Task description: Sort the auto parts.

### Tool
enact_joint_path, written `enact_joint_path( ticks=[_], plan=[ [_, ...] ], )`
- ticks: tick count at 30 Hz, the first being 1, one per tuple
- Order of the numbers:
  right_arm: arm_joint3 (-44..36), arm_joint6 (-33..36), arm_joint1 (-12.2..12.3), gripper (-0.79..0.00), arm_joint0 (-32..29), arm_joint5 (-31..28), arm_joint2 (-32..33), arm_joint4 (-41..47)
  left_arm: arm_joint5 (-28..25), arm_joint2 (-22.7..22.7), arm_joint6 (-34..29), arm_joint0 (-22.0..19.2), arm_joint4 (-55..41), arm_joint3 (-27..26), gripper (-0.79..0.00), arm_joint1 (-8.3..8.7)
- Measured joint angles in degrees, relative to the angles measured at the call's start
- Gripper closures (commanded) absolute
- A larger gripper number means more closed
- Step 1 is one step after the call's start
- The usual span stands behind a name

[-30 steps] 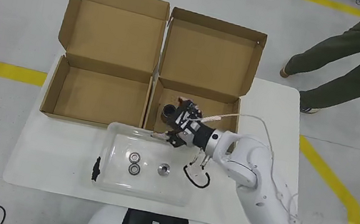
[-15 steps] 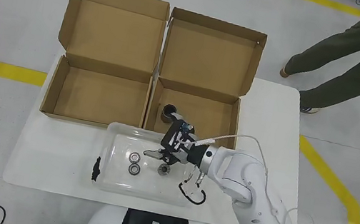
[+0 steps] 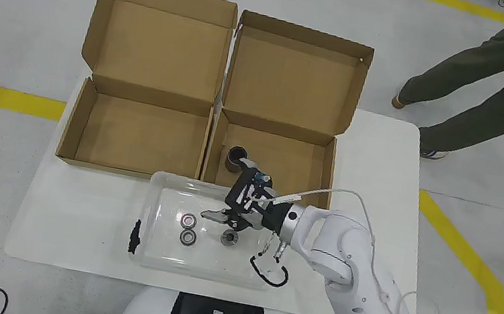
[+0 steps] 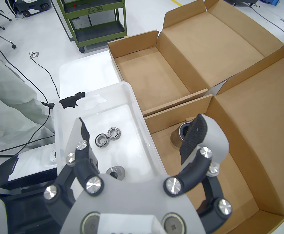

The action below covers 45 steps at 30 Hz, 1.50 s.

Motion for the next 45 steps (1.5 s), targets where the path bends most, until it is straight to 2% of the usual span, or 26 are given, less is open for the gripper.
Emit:
enact_joint_path(
  ticks=[23, 29, 36, 40, 45],
  plan=[
    [0.2, -0.1, 0.1, -0.785, -0.1, 0.2, -0.2, -0.5, 0.0, 0.0, 0.0, 0.0, 0.0, 0.0, -0.785, 0.0],
    [0.3, 2.5, 0.7, -0.785, 0.5, -5.4, -0.6, -0.7, 0.0, 0.0, 0.0, 0.0, 0.0, 0.0, -0.785, 0.0],
    [-1.5, 4.4, 1.6, -0.785, -2.4, -7.4, -1.4, -3.0, 0.0, 0.0, 0.0, 0.0, 0.0, 0.0, -0.785, 0.0],
    [-1.6, 4.6, 2.0, -0.708, -4.0, -7.4, -2.1, -4.6, 0.0, 0.0, 0.0, 0.0, 0.0, 0.0, -0.785, 0.0],
    [-1.9, 5.3, 2.4, -0.699, -5.6, -6.6, -2.8, -6.6, 0.0, 0.0, 0.0, 0.0, 0.0, 0.0, -0.785, 0.0]
  ],
)
